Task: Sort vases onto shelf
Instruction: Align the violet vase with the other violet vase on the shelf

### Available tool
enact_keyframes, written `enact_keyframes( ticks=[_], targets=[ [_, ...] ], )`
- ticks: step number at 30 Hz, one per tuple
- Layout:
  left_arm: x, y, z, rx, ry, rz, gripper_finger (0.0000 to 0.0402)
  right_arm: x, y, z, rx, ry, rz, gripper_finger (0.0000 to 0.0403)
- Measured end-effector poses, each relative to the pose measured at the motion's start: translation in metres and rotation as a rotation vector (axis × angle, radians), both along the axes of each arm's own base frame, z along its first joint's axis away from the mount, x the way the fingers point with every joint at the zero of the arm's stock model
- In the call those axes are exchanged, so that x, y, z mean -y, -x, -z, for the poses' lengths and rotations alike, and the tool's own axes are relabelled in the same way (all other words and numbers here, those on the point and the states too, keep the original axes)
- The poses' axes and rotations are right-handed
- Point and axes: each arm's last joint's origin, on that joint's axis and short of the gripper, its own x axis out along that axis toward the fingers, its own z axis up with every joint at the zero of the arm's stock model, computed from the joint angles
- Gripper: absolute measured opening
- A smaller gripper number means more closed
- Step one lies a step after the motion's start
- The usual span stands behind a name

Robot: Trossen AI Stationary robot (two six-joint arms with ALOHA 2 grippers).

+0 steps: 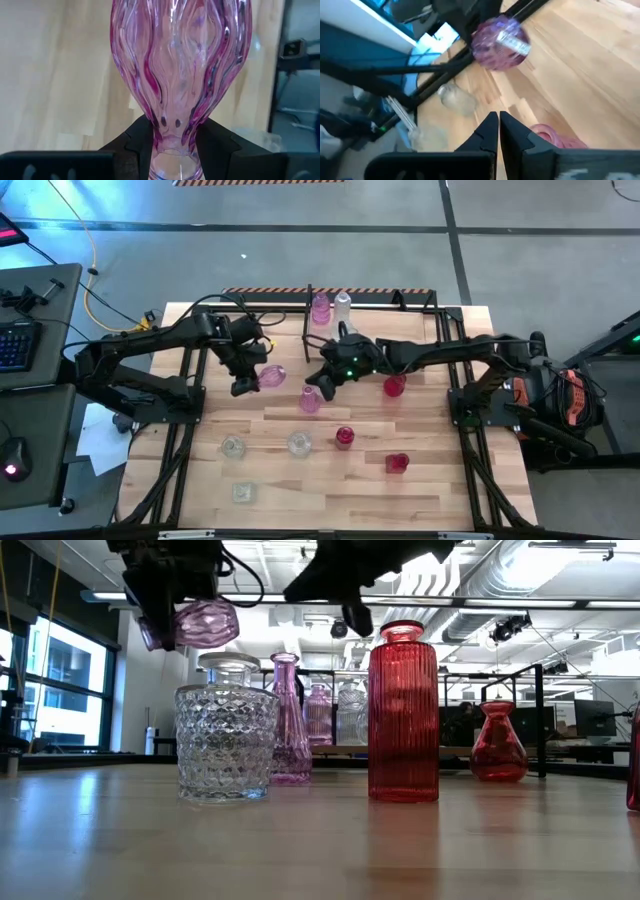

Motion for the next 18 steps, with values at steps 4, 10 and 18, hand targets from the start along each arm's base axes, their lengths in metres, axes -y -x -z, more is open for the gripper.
enact_keyframes(
  ticks=[4,10,18],
  targets=[
    [-0.003,0.0,0.0,-0.013,-0.052,-0.025,0.0113,0.0,0.007,-0.005,-0.014,0.022,-0.05,0.0],
    [-0.015,0.005,0.007,-0.092,-0.07,-0.079,0.0113,0.006,0.012,-0.003,-0.061,0.029,-0.086,0.0],
    [-0.02,0.008,0.031,-0.368,0.013,-0.016,0.011,0.007,0.014,-0.005,-0.057,0.066,-0.107,0.0]
  ],
)
